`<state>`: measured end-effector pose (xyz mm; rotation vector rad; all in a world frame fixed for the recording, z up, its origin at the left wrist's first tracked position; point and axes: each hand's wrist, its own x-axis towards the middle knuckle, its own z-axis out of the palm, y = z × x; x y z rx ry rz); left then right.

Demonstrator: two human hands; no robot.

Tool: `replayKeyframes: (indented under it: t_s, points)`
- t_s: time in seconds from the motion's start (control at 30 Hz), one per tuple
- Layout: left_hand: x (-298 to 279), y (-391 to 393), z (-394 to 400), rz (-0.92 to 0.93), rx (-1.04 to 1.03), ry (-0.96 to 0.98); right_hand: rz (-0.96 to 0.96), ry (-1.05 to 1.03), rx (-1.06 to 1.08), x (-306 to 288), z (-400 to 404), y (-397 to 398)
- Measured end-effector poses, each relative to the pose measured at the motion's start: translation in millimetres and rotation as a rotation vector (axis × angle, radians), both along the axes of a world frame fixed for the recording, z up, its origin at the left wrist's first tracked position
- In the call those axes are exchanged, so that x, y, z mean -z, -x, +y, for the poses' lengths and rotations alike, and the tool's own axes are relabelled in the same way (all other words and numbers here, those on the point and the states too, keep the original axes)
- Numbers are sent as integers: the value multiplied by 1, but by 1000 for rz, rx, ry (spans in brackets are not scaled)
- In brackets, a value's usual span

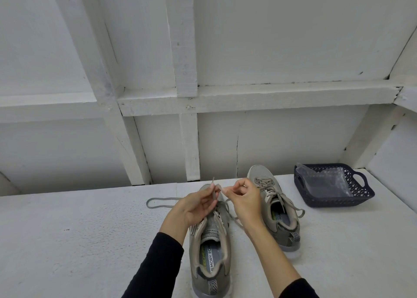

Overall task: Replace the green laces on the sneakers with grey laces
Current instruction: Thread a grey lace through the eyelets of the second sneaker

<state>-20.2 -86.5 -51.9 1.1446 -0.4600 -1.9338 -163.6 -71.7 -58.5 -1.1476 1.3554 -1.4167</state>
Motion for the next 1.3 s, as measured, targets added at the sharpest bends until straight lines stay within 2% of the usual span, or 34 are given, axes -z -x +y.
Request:
replayKeyframes:
  t_s: [0.13, 0.23, 0.3, 0.37, 0.47, 0.53, 0.83, 1.0, 1.07, 1.17, 1.3]
  points:
    - [-2, 0, -1, 18, -32, -11, 43, -61, -42, 9, 2, 0]
    - [-4, 4, 0, -42, -5, 14, 78, -76, -74, 10, 1, -1]
    - [-4, 6, -1, -107, -24, 97, 118, -76, -55, 8, 2, -1]
    - [-2, 5, -2, -324, -52, 314, 111, -73, 1, 6, 2, 1]
    - [1, -4, -4, -831, 46, 717, 62, -63, 17, 4, -2, 8]
    - [0, -9, -7, -1029, 118, 835, 59, -58, -1, 3, -4, 12]
    - [-6, -13, -11, -1190, 355, 899, -43, -65, -87, 0, -8, 5]
    - [-5, -13, -12, -1153, 407, 912, 9, -40, -65, 1, -7, 5]
    - [-5, -15, -13, -1120, 460, 910, 38, -37, -1, -2, -8, 10]
    - [-4, -27, -15, -1086, 501, 851, 7, 4, 232, -11, -15, 27]
    - [-6, -52, -19, -997, 289, 778, 55, 55, 430, -29, -18, 48]
